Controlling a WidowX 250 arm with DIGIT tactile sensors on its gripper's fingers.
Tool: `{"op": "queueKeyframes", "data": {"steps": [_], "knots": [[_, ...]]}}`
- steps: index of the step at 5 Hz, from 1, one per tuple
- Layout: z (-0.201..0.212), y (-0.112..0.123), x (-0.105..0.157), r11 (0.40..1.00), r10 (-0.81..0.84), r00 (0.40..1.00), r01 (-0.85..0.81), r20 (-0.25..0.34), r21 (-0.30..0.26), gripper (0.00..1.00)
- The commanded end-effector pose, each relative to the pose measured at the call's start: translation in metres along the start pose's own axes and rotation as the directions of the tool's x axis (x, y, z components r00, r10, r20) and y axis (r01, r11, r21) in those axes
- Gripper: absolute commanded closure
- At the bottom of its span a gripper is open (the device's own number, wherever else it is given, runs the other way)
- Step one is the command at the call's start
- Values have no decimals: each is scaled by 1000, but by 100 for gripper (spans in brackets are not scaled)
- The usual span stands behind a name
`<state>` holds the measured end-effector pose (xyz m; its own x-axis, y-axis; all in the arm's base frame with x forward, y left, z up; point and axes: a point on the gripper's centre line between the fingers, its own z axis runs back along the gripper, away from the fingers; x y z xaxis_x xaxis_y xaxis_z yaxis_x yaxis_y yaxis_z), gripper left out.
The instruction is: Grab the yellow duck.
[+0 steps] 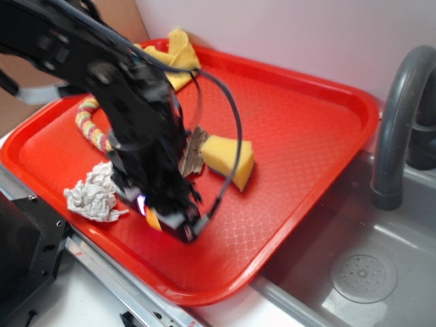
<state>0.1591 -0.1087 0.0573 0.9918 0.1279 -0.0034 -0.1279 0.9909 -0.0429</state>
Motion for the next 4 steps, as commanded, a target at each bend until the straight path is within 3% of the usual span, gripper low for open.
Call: {"op": "queueKeyframes", "data": {"steps": [1,2,3,4], "knots": [[108,40,14,990,27,997,-18,68,-142,100],[154,50,-4,987,69,988,-48,135,-153,100],[159,49,-14,985,102,979,-75,175,-155,100],[152,42,-9,991,55,993,-42,107,-124,100]]}}
